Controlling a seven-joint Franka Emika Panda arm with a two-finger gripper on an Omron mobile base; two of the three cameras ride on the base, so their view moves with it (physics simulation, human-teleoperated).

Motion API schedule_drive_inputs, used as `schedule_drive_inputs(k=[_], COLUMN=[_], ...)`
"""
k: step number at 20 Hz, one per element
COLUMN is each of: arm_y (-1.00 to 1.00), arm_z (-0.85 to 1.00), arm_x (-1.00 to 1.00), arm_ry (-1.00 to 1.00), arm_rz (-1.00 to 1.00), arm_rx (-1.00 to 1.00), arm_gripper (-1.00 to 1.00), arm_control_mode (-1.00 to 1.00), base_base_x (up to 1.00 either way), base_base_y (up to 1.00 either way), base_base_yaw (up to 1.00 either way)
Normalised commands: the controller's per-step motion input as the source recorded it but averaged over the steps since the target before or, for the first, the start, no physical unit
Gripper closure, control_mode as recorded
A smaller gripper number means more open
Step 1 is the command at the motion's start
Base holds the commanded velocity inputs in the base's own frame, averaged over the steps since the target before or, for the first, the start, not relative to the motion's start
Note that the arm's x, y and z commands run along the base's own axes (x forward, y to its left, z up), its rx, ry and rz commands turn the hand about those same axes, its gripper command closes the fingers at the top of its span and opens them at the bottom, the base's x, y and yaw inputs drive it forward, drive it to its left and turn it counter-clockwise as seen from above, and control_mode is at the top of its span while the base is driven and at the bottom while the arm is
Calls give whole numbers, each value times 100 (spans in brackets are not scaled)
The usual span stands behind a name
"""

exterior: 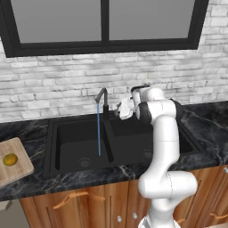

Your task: Pick the orange from the sink and place it on the cutting board to airdry. Then turn off the sink faucet.

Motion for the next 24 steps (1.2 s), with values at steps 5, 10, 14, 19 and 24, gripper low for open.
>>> schedule_drive_inputs(k=[5,10,14,19,24], arm_y=[94,100,100,28,-3], arm_z=[41,41,51,22,8], arm_x=[76,81,83,48,22], arm_ry=[0,2,0,10,6], arm_rz=[7,0,0,6,8], arm_rx=[-16,-28,-23,-16,-8], arm_gripper=[-100,-100,-100,-100,-100], arm_control_mode=[-100,-100,-100,-100,-100], base_base_x=[0,0,0,0,0], base_base_y=[0,0,0,0,0], base_base_yaw=[0,0,0,0,0])
